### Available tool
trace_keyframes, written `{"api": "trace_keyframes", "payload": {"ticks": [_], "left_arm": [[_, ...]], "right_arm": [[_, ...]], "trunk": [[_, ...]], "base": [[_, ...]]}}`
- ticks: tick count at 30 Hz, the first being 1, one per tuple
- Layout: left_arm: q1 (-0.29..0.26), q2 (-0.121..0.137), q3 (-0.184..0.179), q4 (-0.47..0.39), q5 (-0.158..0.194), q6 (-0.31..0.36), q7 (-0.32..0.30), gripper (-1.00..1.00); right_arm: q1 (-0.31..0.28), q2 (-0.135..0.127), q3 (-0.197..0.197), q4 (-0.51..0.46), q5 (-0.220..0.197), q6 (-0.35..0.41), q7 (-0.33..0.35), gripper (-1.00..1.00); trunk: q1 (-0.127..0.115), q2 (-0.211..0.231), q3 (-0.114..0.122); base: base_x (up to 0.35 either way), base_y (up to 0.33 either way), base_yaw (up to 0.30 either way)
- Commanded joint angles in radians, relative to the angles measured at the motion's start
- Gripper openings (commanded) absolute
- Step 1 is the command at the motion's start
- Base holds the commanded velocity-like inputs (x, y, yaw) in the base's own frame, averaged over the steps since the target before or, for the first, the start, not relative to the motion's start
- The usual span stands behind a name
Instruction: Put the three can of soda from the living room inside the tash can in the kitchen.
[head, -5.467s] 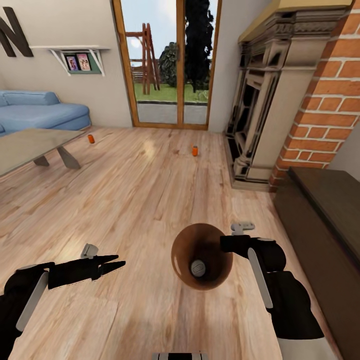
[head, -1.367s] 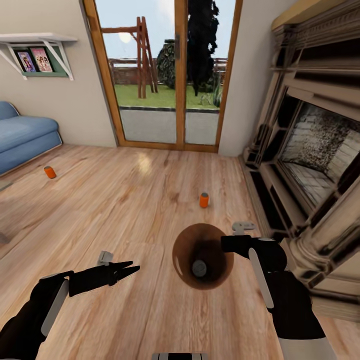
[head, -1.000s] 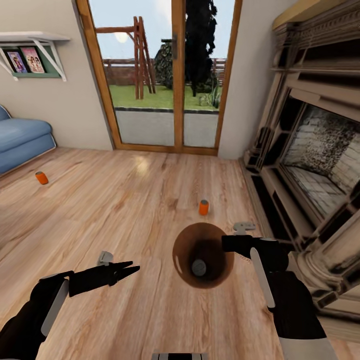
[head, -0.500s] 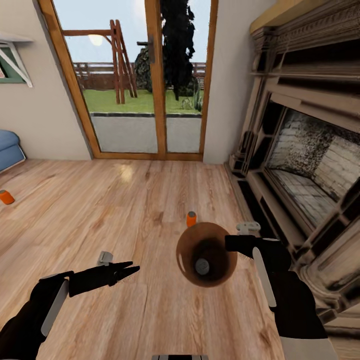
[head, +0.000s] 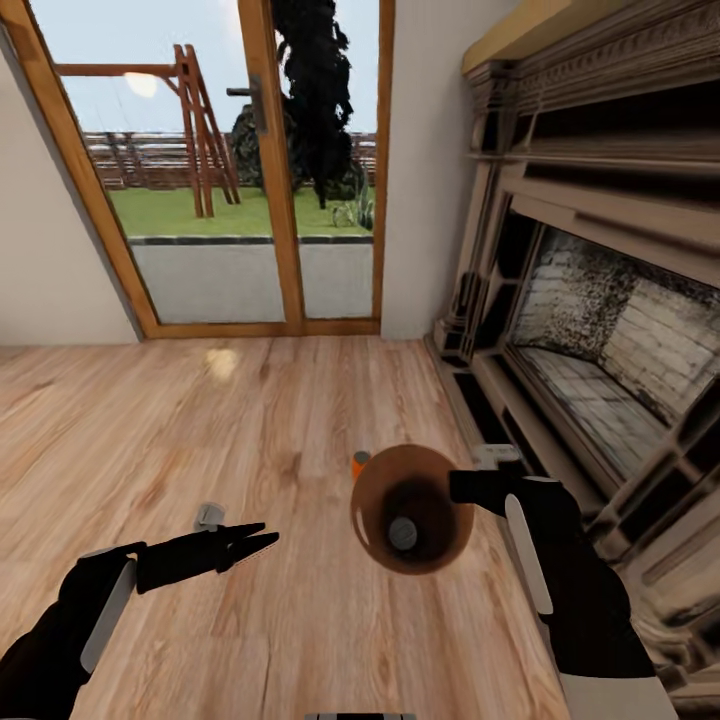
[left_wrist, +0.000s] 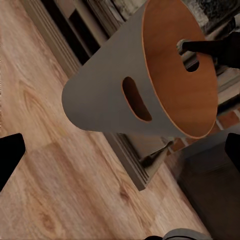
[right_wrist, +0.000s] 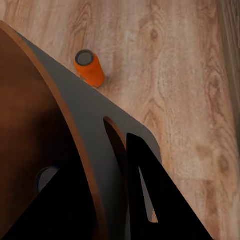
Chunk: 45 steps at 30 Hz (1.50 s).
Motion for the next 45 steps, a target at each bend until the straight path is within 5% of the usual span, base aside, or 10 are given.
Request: {"api": "trace_keyframes", "payload": {"ticks": [1, 11, 33, 45], "left_arm": [[0.0, 0.001, 0.0, 0.0, 0.0, 0.0, -0.001, 1.0], [0.0, 0.003, 0.0, -0.001, 0.001, -0.002, -0.004, 1.0], [0.0, 0.001, 0.002, -0.035, 0.004, -0.003, -0.012, 1.0], [0.0, 0.002, -0.003, -0.095, 0.004, -0.005, -0.012, 1.0]], "right_arm": [[0.0, 0.0, 0.0, 0.0, -0.016, 0.0, 0.001, -1.0], [0.0, 0.0, -0.003, 0.0, -0.016, 0.0, 0.001, -1.0], [-0.001, 0.003, -0.013, 0.0, -0.016, 0.0, 0.004, -1.0], [-0.001, 0.005, -0.021, 0.0, -0.016, 0.0, 0.001, -1.0]], "trunk": [[0.0, 0.0, 0.001], [0.0, 0.0, 0.005], [0.0, 0.0, 0.006], [0.0, 0.0, 0.018]], "base": [[0.336, 0.124, -0.172], [0.278, 0.083, -0.075], [0.009, 0.001, -0.003], [0.064, 0.019, -0.18]]}}
